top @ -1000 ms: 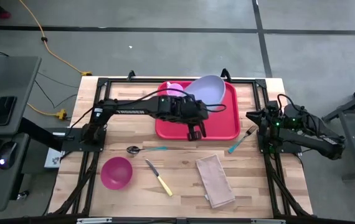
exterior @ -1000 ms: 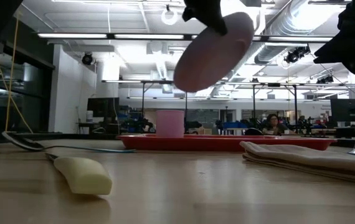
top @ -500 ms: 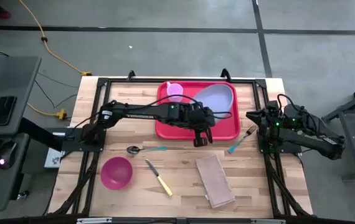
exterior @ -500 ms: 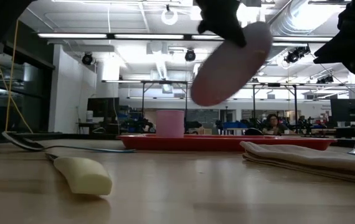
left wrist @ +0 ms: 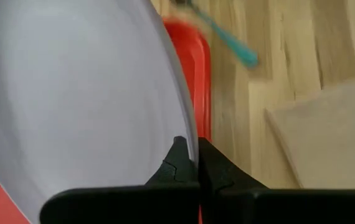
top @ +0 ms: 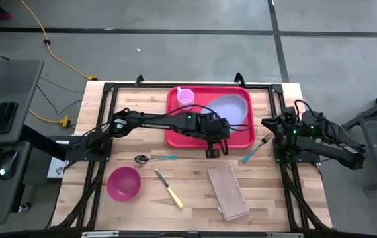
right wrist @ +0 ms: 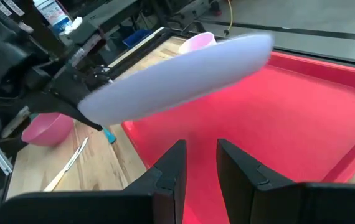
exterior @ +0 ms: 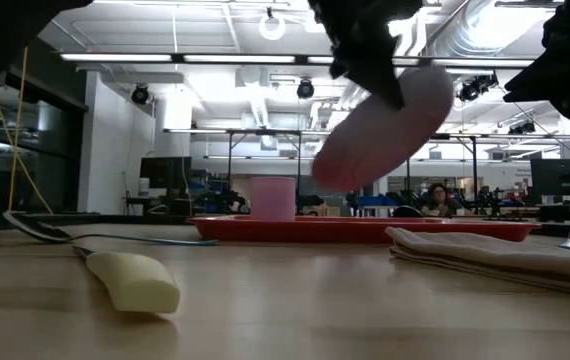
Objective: Set up tray
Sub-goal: Put the purple plate under the pink mug on the red tray
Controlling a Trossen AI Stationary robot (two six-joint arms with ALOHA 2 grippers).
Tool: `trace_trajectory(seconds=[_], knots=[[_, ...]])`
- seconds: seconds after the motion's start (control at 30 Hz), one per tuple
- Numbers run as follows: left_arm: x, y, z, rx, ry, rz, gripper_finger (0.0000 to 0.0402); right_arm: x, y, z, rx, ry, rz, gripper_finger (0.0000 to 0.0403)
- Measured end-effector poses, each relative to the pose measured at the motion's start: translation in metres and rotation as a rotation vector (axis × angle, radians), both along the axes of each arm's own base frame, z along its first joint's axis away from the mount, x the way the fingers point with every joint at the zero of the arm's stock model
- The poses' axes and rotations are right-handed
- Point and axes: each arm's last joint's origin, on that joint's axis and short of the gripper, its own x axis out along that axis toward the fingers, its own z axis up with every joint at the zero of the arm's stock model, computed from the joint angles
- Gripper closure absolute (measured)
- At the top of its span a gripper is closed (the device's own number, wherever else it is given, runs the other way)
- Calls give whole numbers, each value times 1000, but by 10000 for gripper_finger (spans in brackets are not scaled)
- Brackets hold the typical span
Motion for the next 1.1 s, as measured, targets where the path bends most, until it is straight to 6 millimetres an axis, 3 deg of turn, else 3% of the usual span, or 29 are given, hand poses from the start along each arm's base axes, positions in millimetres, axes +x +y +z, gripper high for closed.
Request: trace_trajectory(seconds=[0.63,1.1], knots=[[17,14,-55,49,143,-23,384,0,0,0,1,-2,5,336],[15,25,-58,83,180,-21,384,0,0,0,1,-2,5,336]])
